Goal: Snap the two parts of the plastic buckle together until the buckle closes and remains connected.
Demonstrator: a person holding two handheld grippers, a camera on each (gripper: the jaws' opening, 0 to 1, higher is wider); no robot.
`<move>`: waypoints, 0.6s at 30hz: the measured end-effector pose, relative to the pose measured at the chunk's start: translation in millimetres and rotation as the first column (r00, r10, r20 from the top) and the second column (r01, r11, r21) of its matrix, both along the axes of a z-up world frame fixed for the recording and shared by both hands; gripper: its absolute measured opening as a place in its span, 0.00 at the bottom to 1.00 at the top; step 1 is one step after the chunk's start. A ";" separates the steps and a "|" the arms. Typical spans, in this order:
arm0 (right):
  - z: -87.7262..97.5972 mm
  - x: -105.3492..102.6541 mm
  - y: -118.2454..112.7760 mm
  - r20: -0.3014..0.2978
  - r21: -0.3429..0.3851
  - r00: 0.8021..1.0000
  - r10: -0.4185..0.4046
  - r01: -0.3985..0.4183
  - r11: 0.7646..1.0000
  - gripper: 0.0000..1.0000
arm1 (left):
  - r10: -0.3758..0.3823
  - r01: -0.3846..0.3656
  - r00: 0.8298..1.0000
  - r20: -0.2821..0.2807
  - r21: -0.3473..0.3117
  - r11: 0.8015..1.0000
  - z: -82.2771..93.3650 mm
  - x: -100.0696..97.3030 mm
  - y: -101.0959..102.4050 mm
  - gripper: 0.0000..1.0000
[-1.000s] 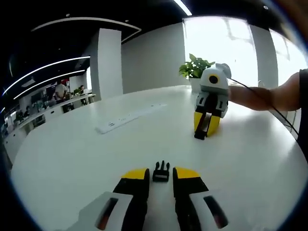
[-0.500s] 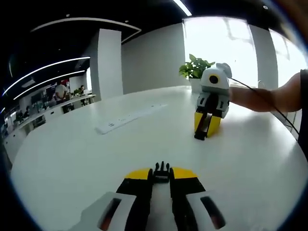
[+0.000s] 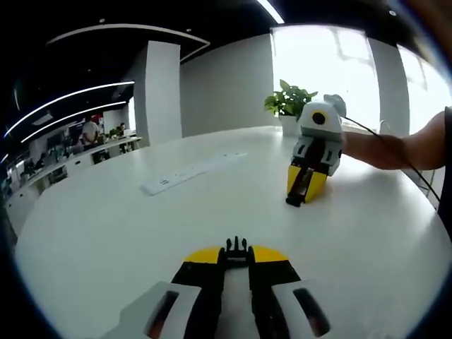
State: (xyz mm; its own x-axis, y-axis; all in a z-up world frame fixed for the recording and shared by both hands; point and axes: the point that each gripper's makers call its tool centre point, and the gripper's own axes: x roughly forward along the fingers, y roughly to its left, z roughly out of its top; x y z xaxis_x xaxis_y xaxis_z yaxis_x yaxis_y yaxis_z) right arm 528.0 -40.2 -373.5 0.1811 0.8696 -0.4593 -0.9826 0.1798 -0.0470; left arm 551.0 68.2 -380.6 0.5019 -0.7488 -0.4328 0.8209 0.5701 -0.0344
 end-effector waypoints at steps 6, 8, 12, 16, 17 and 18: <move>-0.5 0.6 -0.6 0.001 -0.006 1.000 -0.025 0.025 1.000 0.11 | 0.019 -0.019 1.000 -0.021 -0.004 1.000 -0.6 1.7 0.2 0.12; -0.7 1.3 -0.9 0.001 -0.004 0.999 -0.034 0.034 0.999 0.11 | 0.034 -0.034 0.999 -0.016 0.000 0.999 -0.9 4.8 2.0 0.12; -0.4 4.8 -3.4 0.006 -0.016 0.998 -0.056 0.056 0.998 0.11 | 0.068 -0.068 0.998 -0.013 0.000 0.998 0.1 9.7 7.6 0.11; 0.3 8.3 -6.5 0.018 -0.026 0.997 -0.075 0.076 0.997 0.11 | 0.079 -0.080 0.997 -0.010 -0.057 0.995 12.8 11.2 9.2 0.11; 0.4 8.5 -7.6 0.021 -0.032 0.997 -0.079 0.080 0.996 0.11 | 0.074 -0.074 0.997 -0.001 -0.071 0.995 18.3 10.5 8.8 0.11; 0.4 9.0 -9.6 0.026 -0.045 0.996 -0.087 0.088 0.995 0.11 | 0.067 -0.067 0.998 0.003 -0.077 0.995 20.8 9.7 8.3 0.11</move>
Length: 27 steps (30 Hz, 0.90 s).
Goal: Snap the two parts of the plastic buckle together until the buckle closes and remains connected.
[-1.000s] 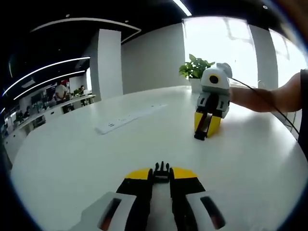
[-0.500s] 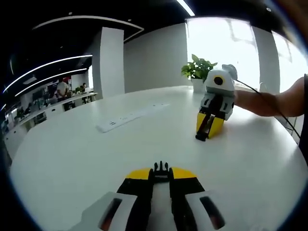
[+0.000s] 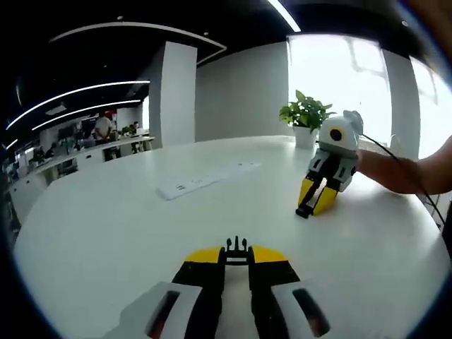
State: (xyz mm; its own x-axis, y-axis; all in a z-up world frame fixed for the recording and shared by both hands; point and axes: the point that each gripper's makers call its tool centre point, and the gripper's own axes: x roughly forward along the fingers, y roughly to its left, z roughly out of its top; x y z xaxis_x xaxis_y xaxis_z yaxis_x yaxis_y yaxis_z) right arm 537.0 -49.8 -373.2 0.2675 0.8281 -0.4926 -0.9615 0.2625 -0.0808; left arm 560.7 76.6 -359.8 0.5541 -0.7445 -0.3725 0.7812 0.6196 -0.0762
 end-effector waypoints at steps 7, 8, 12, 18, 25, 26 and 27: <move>3.4 0.0 -2.9 -0.026 0.020 0.998 -0.061 0.062 0.998 0.11 | -0.030 0.028 0.999 -0.037 -0.039 0.999 4.5 -4.7 -3.0 0.11; 6.3 -2.1 -2.6 -0.028 0.020 0.998 -0.064 0.065 0.998 0.11 | -0.032 0.031 0.999 -0.034 -0.045 0.999 6.9 -5.8 -4.2 0.11; 21.7 -2.9 0.0 -0.018 0.049 0.996 -0.087 0.088 0.995 0.11 | -0.002 0.000 0.999 -0.034 -0.043 0.999 8.6 -0.8 -3.1 0.11; 44.5 -3.6 -1.0 0.010 0.081 0.993 -0.114 0.113 0.990 0.11 | 0.000 -0.001 1.000 -0.014 -0.035 0.999 14.8 -1.9 -4.9 0.11; 54.5 -3.8 -6.8 0.016 0.102 0.986 -0.168 0.165 0.981 0.11 | -0.037 0.037 0.999 -0.007 -0.028 0.999 20.1 -8.4 -14.4 0.11; 54.5 -1.9 -9.2 0.023 0.101 0.982 -0.188 0.185 0.978 0.10 | -0.039 0.039 0.999 -0.006 -0.025 0.999 20.5 -9.0 -15.6 0.11; 54.4 -2.1 -9.8 0.020 0.102 0.981 -0.194 0.191 0.976 0.10 | -0.044 0.044 0.999 0.000 -0.017 0.999 20.8 -9.6 -16.5 0.11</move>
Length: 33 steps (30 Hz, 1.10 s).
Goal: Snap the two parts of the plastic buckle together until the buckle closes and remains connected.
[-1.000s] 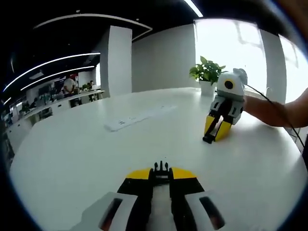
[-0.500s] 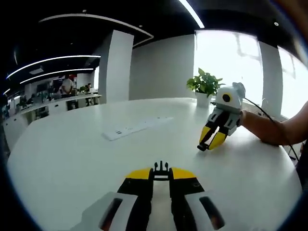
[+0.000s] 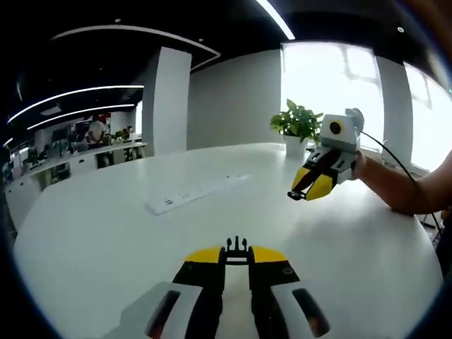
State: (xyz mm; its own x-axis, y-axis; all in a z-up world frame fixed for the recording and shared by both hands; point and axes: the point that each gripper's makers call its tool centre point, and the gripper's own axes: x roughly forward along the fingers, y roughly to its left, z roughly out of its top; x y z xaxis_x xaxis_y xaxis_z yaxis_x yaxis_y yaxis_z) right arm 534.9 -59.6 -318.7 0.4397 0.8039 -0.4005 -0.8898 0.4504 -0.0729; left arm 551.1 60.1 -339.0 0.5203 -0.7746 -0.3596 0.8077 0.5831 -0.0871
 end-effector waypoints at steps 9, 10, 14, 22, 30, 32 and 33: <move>10.1 -9.6 -7.9 0.013 0.026 0.999 -0.048 0.047 0.999 0.10 | -0.028 0.025 0.997 0.075 0.036 0.999 7.0 -6.1 -3.4 0.11; 11.3 -10.4 -9.2 0.020 0.028 0.999 -0.051 0.050 0.998 0.10 | -0.024 0.022 0.997 0.079 0.028 0.999 8.4 -5.4 -3.6 0.11; 14.2 -13.3 -11.2 0.018 0.042 0.998 -0.057 0.056 0.998 0.10 | -0.018 0.018 0.997 0.071 0.002 1.000 12.7 -3.4 -4.2 0.11; 7.7 -20.1 -6.4 0.022 0.027 0.999 -0.041 0.041 0.999 0.10 | -0.021 0.021 0.999 0.044 -0.014 1.000 11.9 -5.8 -4.4 0.11; 2.7 -22.5 -3.9 0.026 0.012 0.999 -0.036 0.036 0.999 0.10 | -0.045 0.044 0.998 0.041 0.015 0.999 6.7 -15.7 -6.5 0.11; 2.5 -23.5 -4.3 0.026 0.011 0.999 -0.039 0.039 0.999 0.10 | -0.050 0.049 0.998 0.041 0.011 0.999 7.8 -18.9 -7.1 0.11; 2.6 -24.4 -4.4 0.026 0.014 0.999 -0.039 0.038 0.999 0.10 | -0.053 0.053 0.998 0.043 0.009 0.999 8.6 -21.3 -7.8 0.11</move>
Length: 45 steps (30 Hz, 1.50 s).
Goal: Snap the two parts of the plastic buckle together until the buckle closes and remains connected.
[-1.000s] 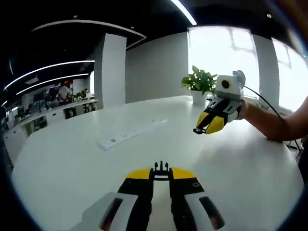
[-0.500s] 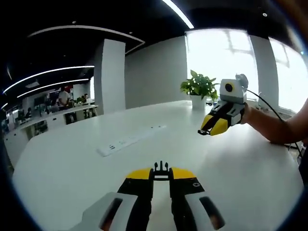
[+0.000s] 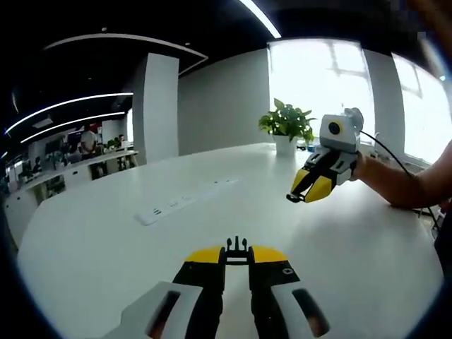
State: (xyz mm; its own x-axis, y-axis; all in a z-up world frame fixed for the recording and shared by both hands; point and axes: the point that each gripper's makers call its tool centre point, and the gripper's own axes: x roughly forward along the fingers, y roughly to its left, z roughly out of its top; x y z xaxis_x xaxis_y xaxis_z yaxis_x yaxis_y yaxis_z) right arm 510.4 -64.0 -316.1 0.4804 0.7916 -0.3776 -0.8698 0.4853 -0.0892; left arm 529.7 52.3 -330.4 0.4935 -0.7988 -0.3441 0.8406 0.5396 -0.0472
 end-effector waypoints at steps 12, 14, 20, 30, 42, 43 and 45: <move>0.4 -13.3 0.0 0.002 0.007 1.000 -0.004 0.004 1.000 0.10 | -0.034 0.034 0.999 -0.019 -0.004 0.999 -1.4 -23.1 -5.6 0.10; 0.6 -14.9 0.3 0.005 0.004 1.000 -0.004 0.004 1.000 0.10 | -0.039 0.039 0.999 -0.021 -0.007 0.999 -0.5 -25.0 -4.6 0.10; 2.2 -20.2 0.2 0.007 0.011 1.000 0.001 -0.001 1.000 0.10 | -0.046 0.045 0.999 -0.023 -0.007 0.999 0.1 -28.2 -4.6 0.10; 0.6 -28.8 -5.3 0.012 0.014 1.000 -0.013 0.013 1.000 0.10 | -0.064 0.064 0.998 -0.028 0.003 0.998 -1.9 -40.4 -16.3 0.10; 0.3 -42.6 -11.0 0.009 0.009 1.000 -0.016 0.016 1.000 0.10 | -0.106 0.106 0.992 -0.062 -0.003 0.994 -3.0 -42.1 -18.7 0.10; 0.3 -44.0 -11.5 0.009 0.011 1.000 -0.017 0.017 1.000 0.10 | -0.107 0.107 0.992 -0.061 -0.001 0.994 -2.9 -41.9 -18.6 0.10; 0.0 -45.8 -12.4 0.008 0.010 1.000 -0.019 0.018 1.000 0.10 | -0.111 0.111 0.992 -0.062 -0.008 0.994 -1.8 -39.5 -18.0 0.10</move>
State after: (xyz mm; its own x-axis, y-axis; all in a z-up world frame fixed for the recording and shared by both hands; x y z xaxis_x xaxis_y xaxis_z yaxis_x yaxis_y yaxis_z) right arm 464.7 -76.4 -316.1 0.4981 0.7862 -0.3657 -0.8599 0.5022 -0.0915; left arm 490.3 34.3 -332.2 0.3798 -0.8490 -0.3674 0.8905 0.4431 -0.1034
